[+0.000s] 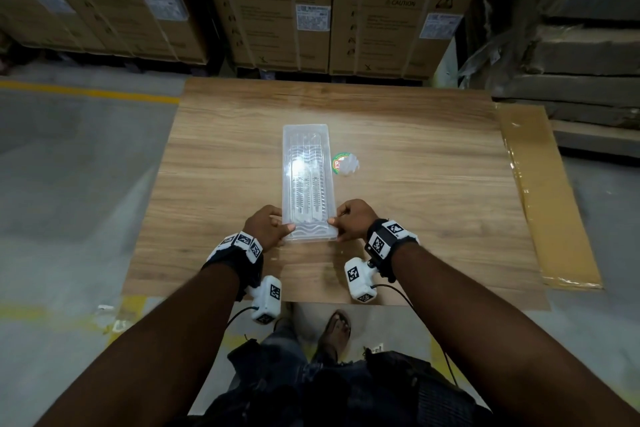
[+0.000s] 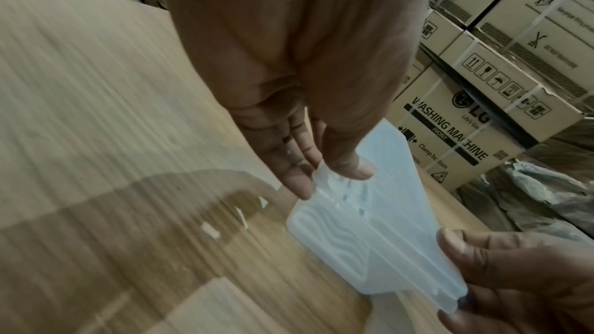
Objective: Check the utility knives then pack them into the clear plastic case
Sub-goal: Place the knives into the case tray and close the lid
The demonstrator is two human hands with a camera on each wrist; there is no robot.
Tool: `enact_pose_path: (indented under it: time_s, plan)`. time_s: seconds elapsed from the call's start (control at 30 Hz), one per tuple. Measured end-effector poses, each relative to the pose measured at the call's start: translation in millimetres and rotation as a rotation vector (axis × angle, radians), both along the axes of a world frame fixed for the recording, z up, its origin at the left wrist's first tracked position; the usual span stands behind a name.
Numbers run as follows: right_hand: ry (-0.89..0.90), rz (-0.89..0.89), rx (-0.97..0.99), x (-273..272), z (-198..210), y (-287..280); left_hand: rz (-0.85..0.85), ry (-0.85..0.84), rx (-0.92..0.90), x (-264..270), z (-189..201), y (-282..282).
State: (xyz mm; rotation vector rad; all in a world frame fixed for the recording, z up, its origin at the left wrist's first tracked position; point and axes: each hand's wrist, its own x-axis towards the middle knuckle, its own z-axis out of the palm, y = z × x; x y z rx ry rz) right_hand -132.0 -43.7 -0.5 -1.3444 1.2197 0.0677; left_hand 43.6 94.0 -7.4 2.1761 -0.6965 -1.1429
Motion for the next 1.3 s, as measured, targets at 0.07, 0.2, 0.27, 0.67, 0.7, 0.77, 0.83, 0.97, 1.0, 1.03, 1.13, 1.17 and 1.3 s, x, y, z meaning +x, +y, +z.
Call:
enact_pose_path:
  time_s: [0.07, 0.2, 0.27, 0.67, 0.7, 0.77, 0.83, 0.97, 1.0, 1.03, 1.13, 1.17, 1.3]
  plan:
    - [0.003, -0.017, -0.010, 1, -1, 2, 0.007, -0.019, 0.002, -1, -1, -1]
    - [-0.006, -0.019, -0.012, 0, -4, 4, 0.034, -0.029, 0.012, -2, -2, 2]
    - [-0.018, -0.020, 0.002, 0, -3, 3, 0.024, -0.026, 0.015, -2, 0, 3]
    - [-0.035, -0.036, -0.020, -4, -5, 5, 0.034, -0.076, 0.080, -6, 4, 2]
    - [-0.025, -0.042, -0.025, -4, -6, 6, 0.035, -0.093, 0.082, -8, 5, 2]
    - [-0.006, -0.042, -0.034, -5, -7, 7, 0.021, -0.147, 0.109, -11, 7, 3]
    - [-0.003, -0.035, -0.025, -6, -7, 9, 0.035, -0.154, 0.123, -12, 4, 4]
    - [0.025, -0.013, -0.055, -3, -8, 12, 0.084, -0.087, 0.125, -18, -4, 4]
    - [0.034, -0.012, -0.071, -2, -8, 13, 0.096, -0.068, 0.118, -18, -6, 3]
    - [0.042, -0.011, -0.076, -1, -8, 14, 0.111, -0.060, 0.109, -19, -6, 3]
    - [0.047, 0.014, -0.057, 0, -7, 13, 0.124, -0.055, 0.111, -17, -3, 2]
    - [0.042, 0.012, -0.041, -1, -7, 12, 0.105, -0.072, 0.117, -16, -3, 2]
    - [0.008, 0.053, 0.053, -7, 1, 2, 0.027, -0.093, 0.133, -6, 0, -6]
